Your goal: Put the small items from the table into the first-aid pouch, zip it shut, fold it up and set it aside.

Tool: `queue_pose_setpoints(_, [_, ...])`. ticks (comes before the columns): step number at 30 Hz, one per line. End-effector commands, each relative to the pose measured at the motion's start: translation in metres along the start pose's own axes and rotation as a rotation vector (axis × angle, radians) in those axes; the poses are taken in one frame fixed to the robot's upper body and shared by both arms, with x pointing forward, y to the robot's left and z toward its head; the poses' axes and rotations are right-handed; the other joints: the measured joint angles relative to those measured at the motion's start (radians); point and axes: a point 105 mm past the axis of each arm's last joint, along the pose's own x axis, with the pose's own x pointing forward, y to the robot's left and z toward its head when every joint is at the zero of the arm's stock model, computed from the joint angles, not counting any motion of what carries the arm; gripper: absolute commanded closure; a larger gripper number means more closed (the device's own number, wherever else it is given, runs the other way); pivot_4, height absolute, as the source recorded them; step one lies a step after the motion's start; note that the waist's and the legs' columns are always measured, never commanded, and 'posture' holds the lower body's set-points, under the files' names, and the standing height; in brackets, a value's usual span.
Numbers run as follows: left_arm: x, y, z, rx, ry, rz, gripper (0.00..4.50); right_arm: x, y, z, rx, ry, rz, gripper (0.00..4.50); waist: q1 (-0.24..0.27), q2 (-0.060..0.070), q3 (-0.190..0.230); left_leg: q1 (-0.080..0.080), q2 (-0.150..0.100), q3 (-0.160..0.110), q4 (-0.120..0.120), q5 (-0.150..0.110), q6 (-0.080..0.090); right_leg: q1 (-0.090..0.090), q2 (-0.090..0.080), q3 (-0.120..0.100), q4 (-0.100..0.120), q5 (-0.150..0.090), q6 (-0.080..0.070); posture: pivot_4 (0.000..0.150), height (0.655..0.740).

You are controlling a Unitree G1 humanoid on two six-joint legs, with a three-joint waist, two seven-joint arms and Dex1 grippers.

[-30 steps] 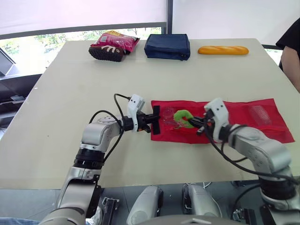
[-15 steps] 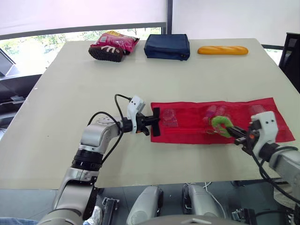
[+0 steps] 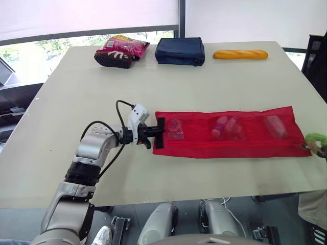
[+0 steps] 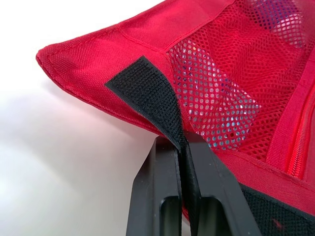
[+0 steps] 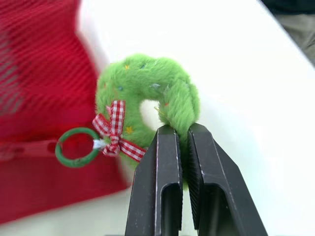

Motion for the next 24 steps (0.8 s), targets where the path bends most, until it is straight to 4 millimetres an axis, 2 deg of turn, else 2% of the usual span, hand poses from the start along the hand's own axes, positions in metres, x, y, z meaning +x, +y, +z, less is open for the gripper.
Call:
queue_pose_setpoints(1, [-0.029, 0.033, -0.012, 0.024, 0.065, 0.147, 4.5, -0.002, -0.03, 0.015, -0.06, -0.081, -0.16, 4.41, 0.0, 0.001, 0.0, 0.0, 0.0, 0.0, 0.0, 0.0, 0.0, 0.0, 0.0, 0.0, 0.0, 0.0, 0.0, 0.15, 0.7395])
queue_pose_setpoints(4, [-0.035, 0.04, -0.014, 0.025, 0.069, 0.181, 4.5, 0.0, -0.024, 0.016, -0.061, -0.102, -0.143, 4.41, 0.001, 0.001, -0.001, 0.0, 0.0, 0.0, 0.0, 0.0, 0.0, 0.0, 0.0, 0.0, 0.0, 0.0, 0.0, 0.15, 0.7395])
queue_pose_setpoints(10, [-0.041, 0.043, -0.014, 0.019, 0.062, 0.201, 4.5, -0.005, 0.002, 0.039, -0.017, -0.243, 0.007, 4.41, -0.002, 0.003, -0.001, 0.0, 0.0, 0.0, 0.0, 0.0, 0.0, 0.0, 0.0, 0.0, 0.0, 0.0, 0.0, 0.15, 0.7395])
queue_pose_setpoints(11, [-0.041, 0.042, -0.014, 0.019, 0.062, 0.201, 4.5, -0.008, 0.005, 0.042, 0.015, -0.265, 0.031, 3.75, -0.003, 0.003, -0.001, 0.0, 0.0, 0.0, 0.0, 0.0, 0.0, 0.0, 0.0, 0.0, 0.0, 0.0, 0.0, 0.15, 0.7395])
queue_pose_setpoints(13, [-0.042, 0.042, -0.014, 0.016, 0.064, 0.206, 4.5, -0.014, 0.009, 0.049, 0.054, -0.313, 0.079, 3.28, -0.004, 0.003, -0.002, 0.0, 0.001, 0.0, 0.0, 0.0, 0.0, 0.0, 0.0, 0.0, 0.0, 0.0, 0.0, 0.15, 0.7395])
queue_pose_setpoints(15, [-0.045, 0.044, -0.015, 0.014, 0.065, 0.222, 4.5, -0.023, 0.013, 0.053, 0.076, -0.346, 0.134, 2.19, -0.004, 0.003, -0.002, 0.0, 0.001, 0.0, 0.0, 0.0, 0.0, 0.0, 0.0, 0.0, 0.0, 0.0, 0.0, 0.15, 0.7395])
queue_pose_setpoints(19, [-0.061, 0.05, -0.017, 0.02, 0.085, 0.257, 4.5, -0.043, 0.032, 0.046, 0.11, -0.338, 0.293, 0.25, -0.009, 0.003, -0.002, 0.0, 0.001, 0.0, 0.0, 0.0, 0.001, 0.0, 0.0, 0.0, 0.0, 0.0, 0.0, 0.15, 0.7395])
queue_pose_setpoints(20, [-0.067, 0.053, -0.019, 0.023, 0.097, 0.273, 4.5, -0.048, 0.039, 0.044, 0.105, -0.333, 0.331, 0.12, -0.013, 0.003, -0.002, 0.001, 0.001, 0.0, -0.001, 0.0, 0.001, 0.0, 0.0, 0.0, 0.0, 0.0, 0.0, 0.15, 0.7395])
queue_pose_setpoints(24, [-0.092, 0.065, -0.027, 0.039, 0.151, 0.329, 4.5, -0.06, 0.06, 0.036, 0.091, -0.325, 0.422, 0.12, -0.023, 0.003, -0.002, 0.001, 0.001, 0.0, -0.001, -0.001, 0.002, 0.0, 0.0, 0.0, 0.0, 0.0, 0.0, 0.15, 0.7395])
